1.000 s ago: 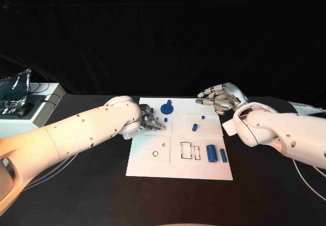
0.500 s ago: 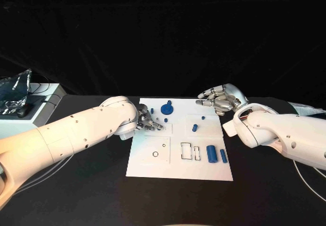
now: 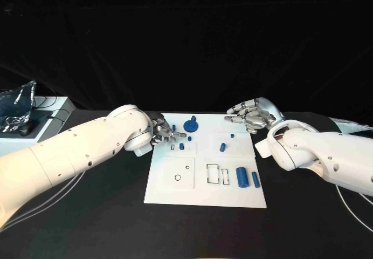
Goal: Assemble the parts on the task board
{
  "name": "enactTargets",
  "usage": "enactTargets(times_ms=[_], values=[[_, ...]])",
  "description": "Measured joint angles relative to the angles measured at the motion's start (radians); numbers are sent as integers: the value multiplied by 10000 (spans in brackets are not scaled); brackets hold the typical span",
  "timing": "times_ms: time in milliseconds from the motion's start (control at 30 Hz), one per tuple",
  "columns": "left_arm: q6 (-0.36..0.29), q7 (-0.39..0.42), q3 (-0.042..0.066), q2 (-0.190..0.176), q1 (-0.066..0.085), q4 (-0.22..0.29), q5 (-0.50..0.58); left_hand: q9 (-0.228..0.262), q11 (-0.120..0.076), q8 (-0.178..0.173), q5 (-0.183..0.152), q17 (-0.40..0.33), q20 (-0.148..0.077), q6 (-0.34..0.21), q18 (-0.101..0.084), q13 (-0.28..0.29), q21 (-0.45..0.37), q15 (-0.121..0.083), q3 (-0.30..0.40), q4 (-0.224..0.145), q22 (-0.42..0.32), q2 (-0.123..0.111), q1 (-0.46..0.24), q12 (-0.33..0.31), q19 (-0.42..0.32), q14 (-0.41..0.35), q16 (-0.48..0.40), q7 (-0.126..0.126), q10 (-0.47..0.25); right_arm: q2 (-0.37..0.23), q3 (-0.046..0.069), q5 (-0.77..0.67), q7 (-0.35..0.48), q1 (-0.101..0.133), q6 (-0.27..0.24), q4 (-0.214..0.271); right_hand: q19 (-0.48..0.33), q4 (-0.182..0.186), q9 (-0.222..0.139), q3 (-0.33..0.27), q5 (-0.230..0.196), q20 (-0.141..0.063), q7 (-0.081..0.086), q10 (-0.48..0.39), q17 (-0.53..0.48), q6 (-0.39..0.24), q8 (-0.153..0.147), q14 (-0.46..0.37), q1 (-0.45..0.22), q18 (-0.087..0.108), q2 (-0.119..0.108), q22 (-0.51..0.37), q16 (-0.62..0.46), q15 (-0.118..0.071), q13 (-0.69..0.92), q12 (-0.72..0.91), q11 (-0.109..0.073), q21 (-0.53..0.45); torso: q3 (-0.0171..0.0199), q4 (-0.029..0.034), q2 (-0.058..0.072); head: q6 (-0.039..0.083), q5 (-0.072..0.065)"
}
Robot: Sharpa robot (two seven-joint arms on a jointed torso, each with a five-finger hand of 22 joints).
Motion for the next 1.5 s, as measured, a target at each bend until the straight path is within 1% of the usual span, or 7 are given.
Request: enactTargets(times_ms=[100, 200, 433, 667, 833, 1100, 1500], values=[[-108, 34, 141, -80, -1, -114, 159, -527, 189, -444, 0, -459, 128, -298, 2, -261, -515, 160, 268, -369, -347, 258, 312, -329, -373, -271, -365, 202, -300, -12, 0, 0, 0, 0, 0, 3, 0, 0, 0, 0, 0, 0, 0, 0, 0, 0, 0, 0, 0, 0, 0, 0, 0, 0, 0, 0, 0, 0, 2, 6, -7, 2, -2], [-197, 78, 286, -134, 0, -278, 302, -1340, 299, -844, 9, -844, 233, -310, 1, -786, -886, 264, 882, -674, -570, 196, 444, -694, -583, -447, -534, 398, -408, -20, 0, 0, 0, 0, 0, 4, 0, 4, 0, 4, 0, 0, 0, 0, 0, 0, 0, 0, 0, 0, 0, 0, 0, 0, -5, 0, 0, 0, 2, 7, -7, 2, -3], [-302, 167, 479, -162, 11, -733, 517, -1709, 336, -751, 41, -1153, 280, -333, 0, -1162, -1087, 265, 1861, -802, -665, -22, 425, -737, -669, -551, -650, 447, -444, -38, 0, 0, 0, -1, 0, 13, 0, 29, 0, 29, 0, 0, 0, 1, 0, -1, 0, 0, 0, 0, 0, -1, 0, 0, -15, 0, 1, 0, 5, -4, 12, 58, 19], [-408, 235, 517, 84, 45, -1350, 582, -1903, 375, -694, 40, -1258, 280, -430, 0, -1313, -1164, 302, 1740, -350, -645, -240, 207, -669, -668, -588, -650, 499, -483, -53, 0, 0, -3, -1, 0, 41, 0, 29, 0, 29, 0, 0, -1, 9, 0, -1, 0, 0, 0, 0, 0, -1, 0, 0, -15, 0, 9, 0, 5, -6, 35, 81, 11], [-518, 329, 522, 453, 121, -1902, 512, -2641, 461, -967, 40, -1346, 335, -535, 0, -1618, -1250, 356, 1245, 1, -630, -238, 209, -865, -723, -642, -650, 605, -569, -58, 0, 0, -6, 1, 0, 66, 0, 29, -1, 29, 0, 0, -1, 10, 0, -1, 0, 0, 0, 0, 0, -2, 0, 0, -15, 0, 10, 0, 5, -12, 50, 84, 15], [-587, 465, 521, 985, 205, -2756, 226, -3206, 482, -961, 40, -1393, 336, -535, 0, -1779, -1318, 391, 1213, 16, -577, -238, 209, -871, -722, -677, -604, 605, -589, -59, 6, -2, -7, 22, -1, 111, 0, 28, -1, 29, 0, 0, -1, 10, 0, -1, 0, 0, 0, 0, 0, -2, 0, 0, -15, 0, 10, 0, 2, -25, 141, 143, 5], [-516, 584, 484, 1398, 350, -3189, 24, -3328, 497, -810, 39, -1402, 336, -569, 0, -1841, -1318, 391, 1225, -33, -516, -241, 294, -871, -721, -677, -564, 640, -604, -48, 13, -17, -10, 56, -2, 141, 0, 28, -1, 29, 0, 0, -14, 11, 1, -14, 0, 0, 0, 0, 0, 2, 0, 0, -15, 0, 11, 0, 4, -31, 310, 223, -7]])
